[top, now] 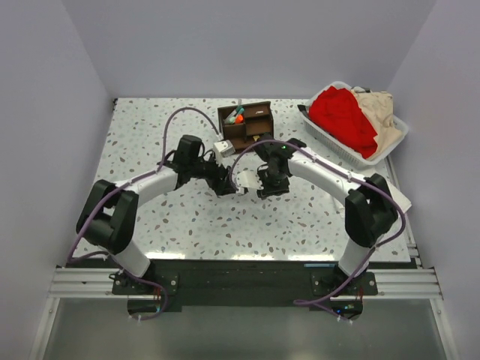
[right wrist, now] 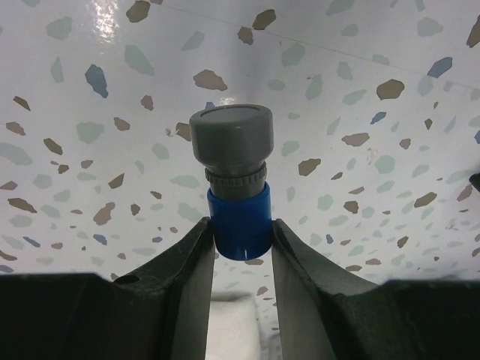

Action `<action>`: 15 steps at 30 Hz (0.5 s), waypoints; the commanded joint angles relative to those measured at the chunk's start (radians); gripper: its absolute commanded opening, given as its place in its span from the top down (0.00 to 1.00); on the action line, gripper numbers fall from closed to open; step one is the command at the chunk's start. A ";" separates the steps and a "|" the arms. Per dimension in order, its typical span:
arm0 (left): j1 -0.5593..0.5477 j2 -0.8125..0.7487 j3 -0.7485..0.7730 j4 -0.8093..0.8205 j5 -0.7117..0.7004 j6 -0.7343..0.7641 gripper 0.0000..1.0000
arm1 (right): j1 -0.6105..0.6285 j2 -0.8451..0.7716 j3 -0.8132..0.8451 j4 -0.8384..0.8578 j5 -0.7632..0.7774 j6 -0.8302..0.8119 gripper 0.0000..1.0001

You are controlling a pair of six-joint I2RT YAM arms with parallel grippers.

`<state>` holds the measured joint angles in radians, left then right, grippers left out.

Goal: Sort the stationery into containers
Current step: Pick up the stationery from the center of the board.

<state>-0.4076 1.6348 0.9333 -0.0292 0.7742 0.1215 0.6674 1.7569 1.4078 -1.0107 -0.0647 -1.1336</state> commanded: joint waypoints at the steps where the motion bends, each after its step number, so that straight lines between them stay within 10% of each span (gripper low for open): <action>1: -0.014 0.013 0.042 0.181 0.177 -0.114 0.19 | 0.001 0.062 0.144 -0.138 0.028 0.106 1.00; 15: -0.011 0.102 0.001 0.614 0.413 -0.503 0.22 | 0.008 -0.046 0.142 -0.131 -0.049 0.167 1.00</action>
<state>-0.4103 1.7622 0.9630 0.2512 1.0866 -0.1478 0.6495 1.8141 1.5723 -1.1717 -0.0509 -1.0039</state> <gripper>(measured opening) 0.791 0.362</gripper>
